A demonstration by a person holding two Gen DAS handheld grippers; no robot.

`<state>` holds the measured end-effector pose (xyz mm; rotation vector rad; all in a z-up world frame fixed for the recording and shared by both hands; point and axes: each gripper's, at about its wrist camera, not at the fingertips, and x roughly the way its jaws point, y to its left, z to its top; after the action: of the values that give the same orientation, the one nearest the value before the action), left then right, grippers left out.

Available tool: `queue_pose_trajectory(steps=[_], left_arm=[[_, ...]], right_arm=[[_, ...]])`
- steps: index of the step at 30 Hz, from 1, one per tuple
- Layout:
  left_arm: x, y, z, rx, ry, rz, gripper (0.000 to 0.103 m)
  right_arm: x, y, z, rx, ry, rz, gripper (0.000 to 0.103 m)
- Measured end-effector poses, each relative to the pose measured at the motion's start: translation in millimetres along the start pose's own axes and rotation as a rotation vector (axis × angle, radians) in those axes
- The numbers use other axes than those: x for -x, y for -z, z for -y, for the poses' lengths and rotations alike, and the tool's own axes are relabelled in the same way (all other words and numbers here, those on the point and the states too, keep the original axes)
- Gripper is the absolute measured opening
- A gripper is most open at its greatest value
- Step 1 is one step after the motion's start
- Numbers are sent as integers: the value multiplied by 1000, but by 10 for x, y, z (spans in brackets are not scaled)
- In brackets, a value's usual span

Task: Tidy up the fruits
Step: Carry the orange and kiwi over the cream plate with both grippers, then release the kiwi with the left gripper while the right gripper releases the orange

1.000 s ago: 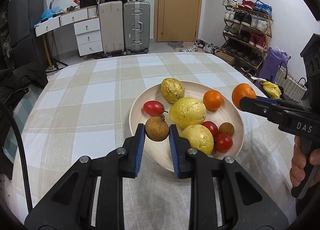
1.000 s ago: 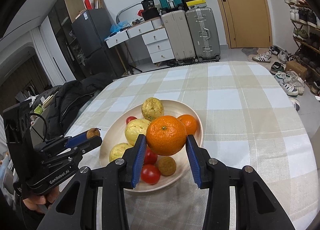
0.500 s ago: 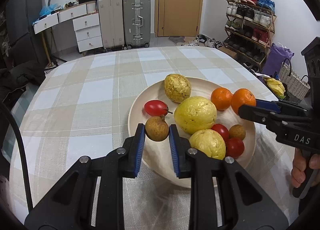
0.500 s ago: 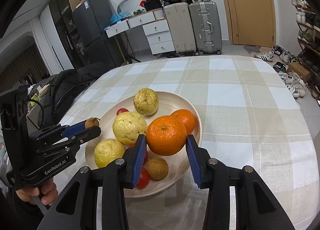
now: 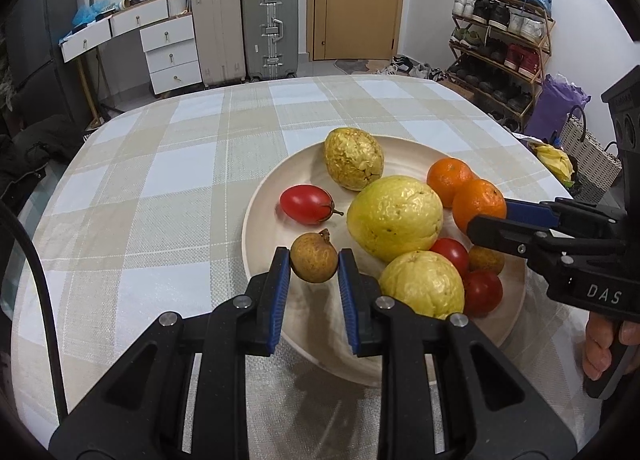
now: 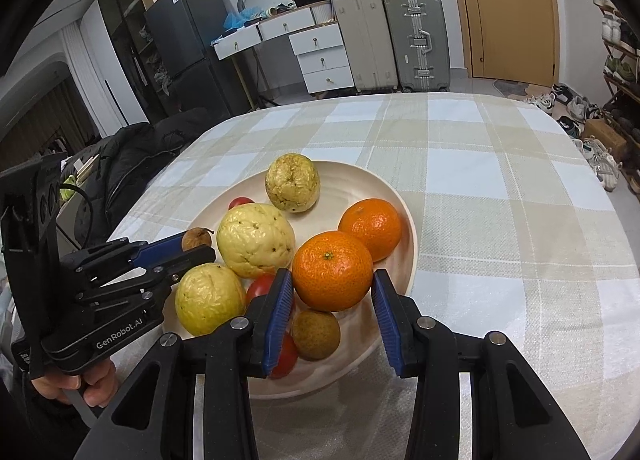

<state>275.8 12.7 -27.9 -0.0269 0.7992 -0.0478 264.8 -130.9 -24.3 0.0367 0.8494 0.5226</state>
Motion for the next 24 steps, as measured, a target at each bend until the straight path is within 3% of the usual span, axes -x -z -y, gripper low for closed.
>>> queue_pose_trajectory(steps=[12, 18, 20, 21, 24], left_arm=[[17, 9, -53, 22, -6, 17, 22], [114, 88, -56, 28, 4, 19, 25], [196, 113, -39, 22, 9, 35, 36], [248, 125, -27, 20, 3, 47, 48], [452, 178, -7, 19, -36, 113, 83]], right_arm=[[-3, 28, -67, 33, 27, -3, 42], [174, 106, -142, 39, 57, 27, 54], [241, 137, -172, 50, 69, 39, 71], [283, 158, -183, 53, 71, 49, 81], [446, 215, -214, 62, 75, 93, 88]])
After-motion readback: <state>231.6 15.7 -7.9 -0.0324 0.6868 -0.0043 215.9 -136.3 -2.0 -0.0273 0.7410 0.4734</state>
